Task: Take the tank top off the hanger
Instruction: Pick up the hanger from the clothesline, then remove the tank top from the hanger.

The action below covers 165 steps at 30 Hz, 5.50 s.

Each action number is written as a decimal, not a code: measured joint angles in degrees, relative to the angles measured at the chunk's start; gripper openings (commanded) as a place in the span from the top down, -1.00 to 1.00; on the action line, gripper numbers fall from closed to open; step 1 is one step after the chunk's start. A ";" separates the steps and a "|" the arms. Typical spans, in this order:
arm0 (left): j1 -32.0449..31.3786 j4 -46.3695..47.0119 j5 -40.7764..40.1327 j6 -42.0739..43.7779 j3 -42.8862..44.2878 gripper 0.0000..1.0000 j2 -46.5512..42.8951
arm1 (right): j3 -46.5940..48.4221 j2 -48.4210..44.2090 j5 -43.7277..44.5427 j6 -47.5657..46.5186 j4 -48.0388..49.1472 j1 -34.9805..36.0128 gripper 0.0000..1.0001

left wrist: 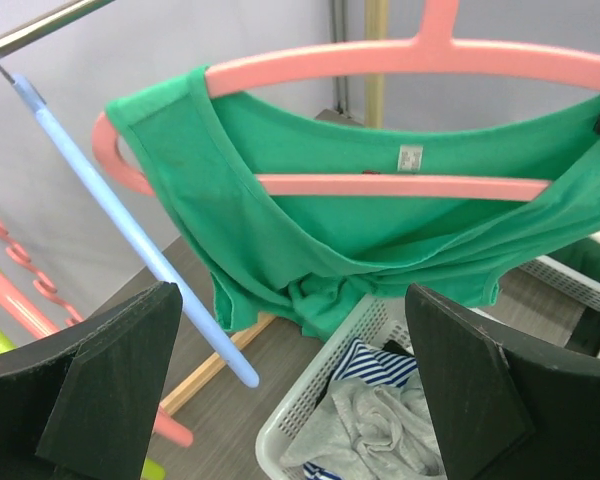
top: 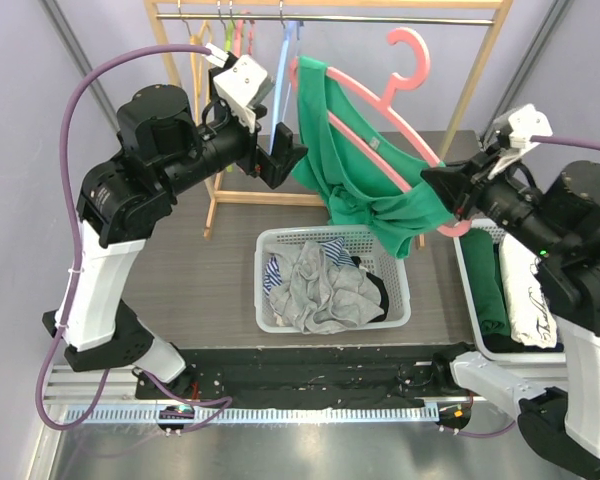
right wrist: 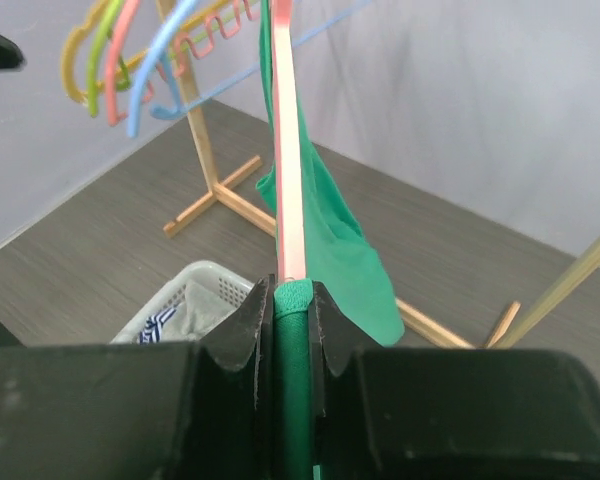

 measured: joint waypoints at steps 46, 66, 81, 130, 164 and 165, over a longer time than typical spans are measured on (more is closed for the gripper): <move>0.83 -8.92 9.46 7.34 -19.43 -1.00 -19.82 | -19.37 -12.57 -11.41 -4.13 3.17 -0.04 0.98; 1.07 -8.59 15.47 15.67 -14.78 -0.99 -13.64 | -10.05 -3.26 -35.47 -11.32 -3.02 -0.04 0.98; 1.07 -15.32 24.35 18.08 -10.47 0.57 -9.94 | -2.49 4.74 -39.78 -12.70 -4.20 0.87 0.98; 1.11 -2.89 1.46 11.45 -13.31 1.00 -8.24 | -26.88 -11.04 9.92 4.92 28.41 1.11 -0.84; 1.33 -9.25 15.45 11.63 -10.69 1.00 -8.02 | -35.45 -1.68 -1.86 13.42 46.38 1.11 0.98; 1.33 -9.27 15.41 11.61 -10.69 1.00 -8.02 | -35.39 -1.68 -1.62 13.46 46.25 1.11 0.98</move>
